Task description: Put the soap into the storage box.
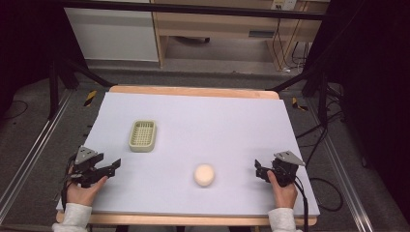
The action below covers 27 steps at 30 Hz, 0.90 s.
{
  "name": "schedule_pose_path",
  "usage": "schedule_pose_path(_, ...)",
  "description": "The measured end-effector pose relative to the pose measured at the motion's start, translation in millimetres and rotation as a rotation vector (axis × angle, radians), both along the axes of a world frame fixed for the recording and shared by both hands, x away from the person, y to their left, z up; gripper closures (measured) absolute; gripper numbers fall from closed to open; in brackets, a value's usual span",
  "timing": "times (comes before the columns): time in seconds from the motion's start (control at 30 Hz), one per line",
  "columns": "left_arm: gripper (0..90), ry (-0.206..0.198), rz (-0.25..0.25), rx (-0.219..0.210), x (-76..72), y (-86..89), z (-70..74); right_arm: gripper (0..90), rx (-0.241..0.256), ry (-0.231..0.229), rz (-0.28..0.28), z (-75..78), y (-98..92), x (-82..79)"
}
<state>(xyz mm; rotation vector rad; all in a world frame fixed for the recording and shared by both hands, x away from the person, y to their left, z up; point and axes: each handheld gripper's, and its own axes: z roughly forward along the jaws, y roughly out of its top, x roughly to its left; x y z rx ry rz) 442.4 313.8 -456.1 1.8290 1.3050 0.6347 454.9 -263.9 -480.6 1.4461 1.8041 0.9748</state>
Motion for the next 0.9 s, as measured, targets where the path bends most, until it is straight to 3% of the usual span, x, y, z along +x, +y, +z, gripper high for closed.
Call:
schedule_pose_path(0.23, 26.0, -0.015, -0.020, -0.013, -0.5, -8.1, 4.1, 3.3, -0.011, -0.007, 0.004, 0.7, 1.6, -0.6)
schedule_pose_path(0.47, 24.6, -0.025, -0.040, 0.006, -0.7, -15.4, 7.7, 3.6, -0.020, 0.002, 0.007, 0.5, 3.4, -0.4)
schedule_pose_path(0.9, 22.9, -0.037, -0.071, 0.003, -2.4, -28.6, 14.9, 3.6, -0.018, 0.005, 0.004, 0.7, 3.7, -0.5)
